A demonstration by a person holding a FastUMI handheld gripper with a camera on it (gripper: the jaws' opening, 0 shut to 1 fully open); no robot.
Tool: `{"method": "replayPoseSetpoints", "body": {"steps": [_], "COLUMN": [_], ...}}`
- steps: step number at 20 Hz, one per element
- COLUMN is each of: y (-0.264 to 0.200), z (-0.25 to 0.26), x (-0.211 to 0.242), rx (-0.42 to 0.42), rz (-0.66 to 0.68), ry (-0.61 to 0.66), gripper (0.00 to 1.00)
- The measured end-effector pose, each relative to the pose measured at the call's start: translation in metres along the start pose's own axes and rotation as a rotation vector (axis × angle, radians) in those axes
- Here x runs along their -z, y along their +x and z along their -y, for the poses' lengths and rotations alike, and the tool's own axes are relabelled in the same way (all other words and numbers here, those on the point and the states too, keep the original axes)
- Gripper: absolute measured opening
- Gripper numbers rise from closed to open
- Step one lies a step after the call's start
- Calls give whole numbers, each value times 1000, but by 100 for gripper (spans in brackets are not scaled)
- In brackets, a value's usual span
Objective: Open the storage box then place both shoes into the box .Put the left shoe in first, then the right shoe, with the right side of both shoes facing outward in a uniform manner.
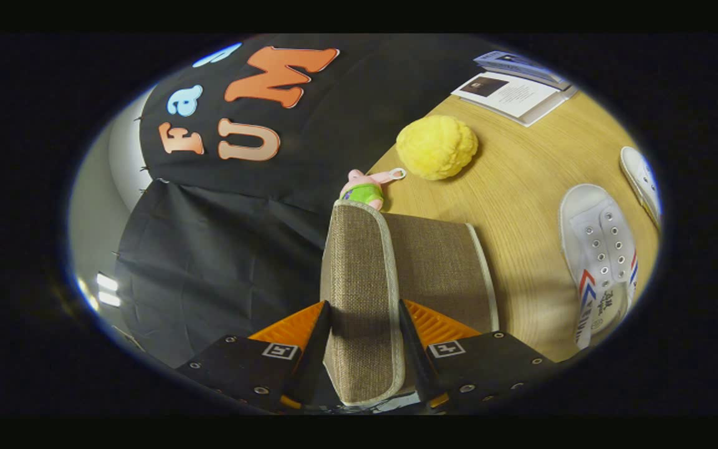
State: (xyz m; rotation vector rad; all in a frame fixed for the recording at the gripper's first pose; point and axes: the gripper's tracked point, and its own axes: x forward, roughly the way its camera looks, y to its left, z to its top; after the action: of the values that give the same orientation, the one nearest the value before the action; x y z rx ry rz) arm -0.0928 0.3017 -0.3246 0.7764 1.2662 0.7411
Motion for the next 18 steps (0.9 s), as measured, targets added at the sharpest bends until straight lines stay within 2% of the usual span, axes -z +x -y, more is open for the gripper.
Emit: {"method": "replayPoseSetpoints", "body": {"steps": [4,8,11,13,15,18], "y": [-1,-2,6,7,4,-5], "z": [-1,-16,3,10,14,-2], "x": [-1,-14,-2,-12,-23,-25], "rx": [-68,-264,-218,-191,-174,-215], "rz": [-15,14,-4,30,81,88], "ry": [68,275,255,287,286,246], "gripper": [63,57,55,40,9,1]}}
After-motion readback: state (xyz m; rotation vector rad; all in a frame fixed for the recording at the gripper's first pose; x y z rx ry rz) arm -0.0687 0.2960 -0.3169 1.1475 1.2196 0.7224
